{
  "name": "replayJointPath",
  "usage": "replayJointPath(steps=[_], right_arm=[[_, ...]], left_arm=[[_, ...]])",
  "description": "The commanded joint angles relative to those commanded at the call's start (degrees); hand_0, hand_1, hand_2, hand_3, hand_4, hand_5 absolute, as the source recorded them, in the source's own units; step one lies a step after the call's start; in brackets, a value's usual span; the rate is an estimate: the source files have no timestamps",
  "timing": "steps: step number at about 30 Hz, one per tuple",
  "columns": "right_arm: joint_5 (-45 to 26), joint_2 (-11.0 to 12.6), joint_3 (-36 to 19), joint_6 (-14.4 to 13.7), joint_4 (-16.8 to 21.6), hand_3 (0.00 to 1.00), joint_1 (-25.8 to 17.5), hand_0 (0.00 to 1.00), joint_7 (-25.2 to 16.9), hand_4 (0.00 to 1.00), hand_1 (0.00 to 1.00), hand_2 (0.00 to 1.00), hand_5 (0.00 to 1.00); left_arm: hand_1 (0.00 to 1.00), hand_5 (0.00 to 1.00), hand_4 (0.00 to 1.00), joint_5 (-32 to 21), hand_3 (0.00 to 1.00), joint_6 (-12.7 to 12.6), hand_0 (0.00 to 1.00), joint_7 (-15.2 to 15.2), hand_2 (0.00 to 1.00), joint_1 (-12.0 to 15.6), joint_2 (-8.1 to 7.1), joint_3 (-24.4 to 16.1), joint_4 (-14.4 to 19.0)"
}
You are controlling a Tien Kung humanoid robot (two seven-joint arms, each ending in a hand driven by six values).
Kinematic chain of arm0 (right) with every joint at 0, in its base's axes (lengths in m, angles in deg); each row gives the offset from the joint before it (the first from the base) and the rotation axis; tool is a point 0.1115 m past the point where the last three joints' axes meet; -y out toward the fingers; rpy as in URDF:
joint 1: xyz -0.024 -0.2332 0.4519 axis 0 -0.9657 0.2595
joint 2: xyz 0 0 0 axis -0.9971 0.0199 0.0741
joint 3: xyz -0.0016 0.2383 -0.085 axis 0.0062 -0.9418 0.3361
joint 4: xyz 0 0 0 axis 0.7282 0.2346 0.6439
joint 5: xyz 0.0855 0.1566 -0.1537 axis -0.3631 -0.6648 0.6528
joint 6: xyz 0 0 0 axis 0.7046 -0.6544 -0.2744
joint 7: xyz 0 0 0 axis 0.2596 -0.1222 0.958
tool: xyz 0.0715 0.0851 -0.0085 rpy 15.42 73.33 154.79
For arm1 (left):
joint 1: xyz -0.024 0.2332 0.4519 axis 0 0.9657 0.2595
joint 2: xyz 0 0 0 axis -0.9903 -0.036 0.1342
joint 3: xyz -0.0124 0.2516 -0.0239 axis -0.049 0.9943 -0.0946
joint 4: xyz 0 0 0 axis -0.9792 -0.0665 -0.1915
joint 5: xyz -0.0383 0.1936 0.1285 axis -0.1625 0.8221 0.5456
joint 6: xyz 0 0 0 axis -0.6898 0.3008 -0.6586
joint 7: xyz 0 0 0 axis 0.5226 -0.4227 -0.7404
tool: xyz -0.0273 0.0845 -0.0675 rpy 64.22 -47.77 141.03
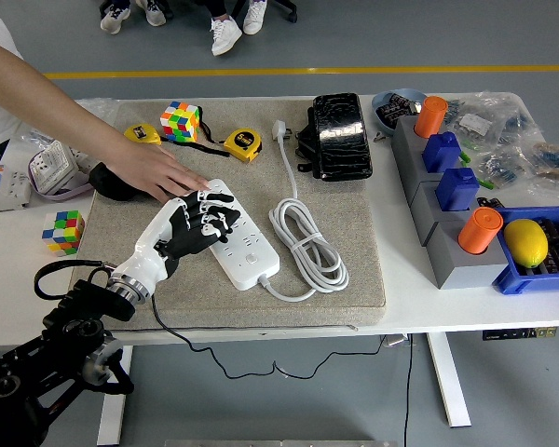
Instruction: Put the plug near the board,insert it into the board,press the button,pull the plug out
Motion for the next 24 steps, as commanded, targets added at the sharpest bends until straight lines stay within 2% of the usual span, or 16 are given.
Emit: replayJointPath(steps=[11,15,18,20,21,22,24], right_arm=[[-0.03,0.5,0.24,-0.04,0.09,0.509,-0.07,0.549,0.0,0.848,0.607,0.546,0.376],[-0.1,0.44,0.43,0.02,0.06,0.509,-0.11,0.549,0.04,0.848,0.607,0.546,0.376],[-0.03,0.46,0.35,0.01,0.13,0.51,-0.13,0.549,0.05,0.846,0.607,0.546,0.374],[0.18,0.51,0.16,0.02,0.25,0.51,-0.18,0.549,0.06,0.846,0.607,0.546,0.374],[0.26,0.53,0.11,0.01,0.29,0.51,-0.19,0.549,0.07,0.846,0.607,0.546,0.374],[0.34,0.57,0.07,0.01,0.33,0.509,-0.2,0.549,0.08,0.846,0.607,0.546,0.374],[0.31,0.57,0.07,0.02,0.31,0.509,-0.21,0.549,0.11,0.846,0.607,0.546,0.374]], left_arm=[[0.39,0.263,0.794,0.56,0.573,0.24,0.325,-0.45,0.513,-0.07,-0.05,-0.01,0.01],[0.39,0.263,0.794,2.23,0.573,0.78,0.325,-1.24,0.513,-0.25,-0.12,-0.18,0.17],[0.391,0.262,0.793,7.37,0.592,0.8,0.325,-0.45,0.512,-0.28,-0.1,-0.71,0.51],[0.391,0.262,0.793,12.08,0.592,1.4,0.325,-1.12,0.512,-0.19,-0.12,-1.81,1.71],[0.391,0.262,0.793,14.32,0.592,2.07,0.325,-2.08,0.512,-0.18,-0.17,-2.19,2.21],[0.262,0.265,0.794,16.92,0.638,3.38,0.229,-4.03,0.4,-0.21,-0.27,-2.71,3.04],[0.262,0.265,0.794,21.74,0.638,6.1,0.229,-8.07,0.4,-0.34,-0.41,-3.66,4.8]])
